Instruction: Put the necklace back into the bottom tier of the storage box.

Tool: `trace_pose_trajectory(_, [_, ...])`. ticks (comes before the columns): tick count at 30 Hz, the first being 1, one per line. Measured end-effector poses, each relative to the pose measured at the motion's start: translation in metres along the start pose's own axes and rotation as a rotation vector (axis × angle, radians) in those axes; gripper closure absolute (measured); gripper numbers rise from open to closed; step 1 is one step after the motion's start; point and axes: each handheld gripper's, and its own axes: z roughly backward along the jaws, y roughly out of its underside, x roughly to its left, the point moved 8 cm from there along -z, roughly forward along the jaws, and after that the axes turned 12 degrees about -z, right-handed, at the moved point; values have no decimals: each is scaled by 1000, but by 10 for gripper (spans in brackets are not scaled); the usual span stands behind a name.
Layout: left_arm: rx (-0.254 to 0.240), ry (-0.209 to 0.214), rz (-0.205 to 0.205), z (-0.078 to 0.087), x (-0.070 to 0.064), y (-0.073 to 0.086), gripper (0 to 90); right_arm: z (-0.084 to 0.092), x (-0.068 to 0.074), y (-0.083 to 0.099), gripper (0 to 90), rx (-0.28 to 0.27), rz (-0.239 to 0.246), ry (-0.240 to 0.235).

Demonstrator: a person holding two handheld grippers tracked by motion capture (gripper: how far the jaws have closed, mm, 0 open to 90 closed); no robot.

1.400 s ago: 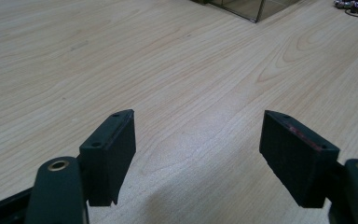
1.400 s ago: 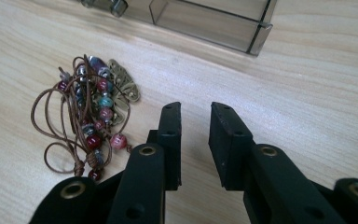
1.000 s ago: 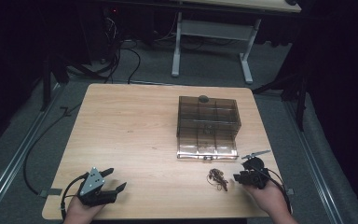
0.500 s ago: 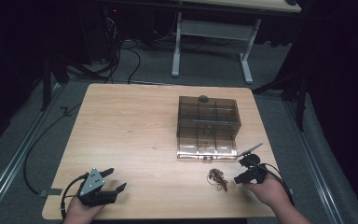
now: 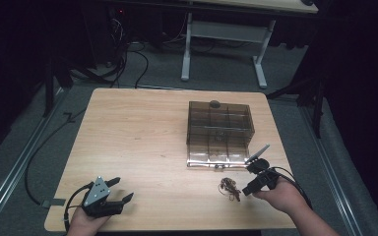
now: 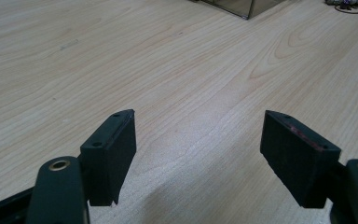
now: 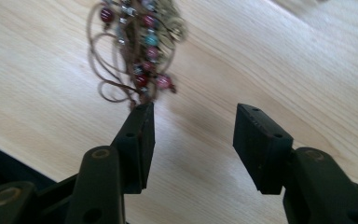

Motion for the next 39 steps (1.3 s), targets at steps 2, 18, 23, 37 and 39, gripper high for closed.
trace_pose_trajectory(2, [-5,2,4,0,0,0,272,2,5,-1,463,2,5,-8])
trace_pose_trajectory(18, [-1,12,4,0,0,0,272,-21,50,-13,275,60,148,-48])
trace_pose_trajectory(23, [-8,13,4,0,-1,0,272,-32,52,-20,308,61,191,29])
trace_pose_trajectory(37, [-13,18,4,0,-1,-1,272,-38,46,-29,617,40,196,96])
trace_pose_trajectory(39, [-13,18,4,0,-1,-1,271,-37,45,-29,638,43,193,98])
